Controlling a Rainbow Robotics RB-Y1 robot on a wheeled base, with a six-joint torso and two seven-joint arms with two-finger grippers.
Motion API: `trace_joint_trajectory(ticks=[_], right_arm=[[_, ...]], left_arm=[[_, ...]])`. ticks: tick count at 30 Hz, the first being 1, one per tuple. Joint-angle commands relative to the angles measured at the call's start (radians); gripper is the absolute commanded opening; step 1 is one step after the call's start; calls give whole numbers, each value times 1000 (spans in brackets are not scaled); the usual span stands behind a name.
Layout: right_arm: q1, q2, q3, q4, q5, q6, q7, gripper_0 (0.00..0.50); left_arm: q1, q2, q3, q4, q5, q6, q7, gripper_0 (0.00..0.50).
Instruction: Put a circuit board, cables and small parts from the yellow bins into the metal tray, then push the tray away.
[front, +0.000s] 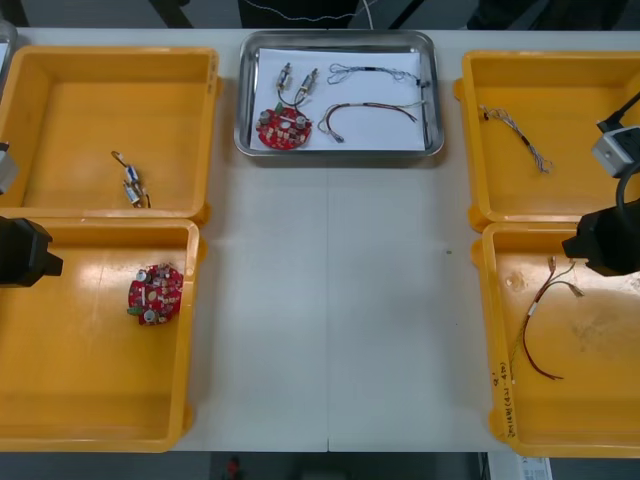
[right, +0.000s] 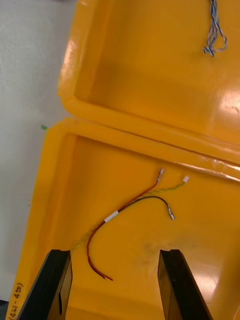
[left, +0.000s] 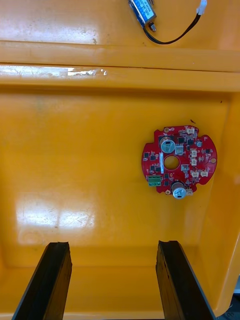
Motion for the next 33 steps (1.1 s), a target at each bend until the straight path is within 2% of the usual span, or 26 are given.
trace_joint_trajectory(ticks=[1,15,33], right_arm=[[75,-43,-109,-31,-36,3,-35,500],[193,-40,-249,-25,-21,3,-83,500],[231,-34,-277,12,-40,3,-129,500]], left_arm=[[16,43,26,-26,7,-8,-95,500],[16,43,26,-26,7,-8,-95,500],[16,43,26,-26,7,-8,-95,500]])
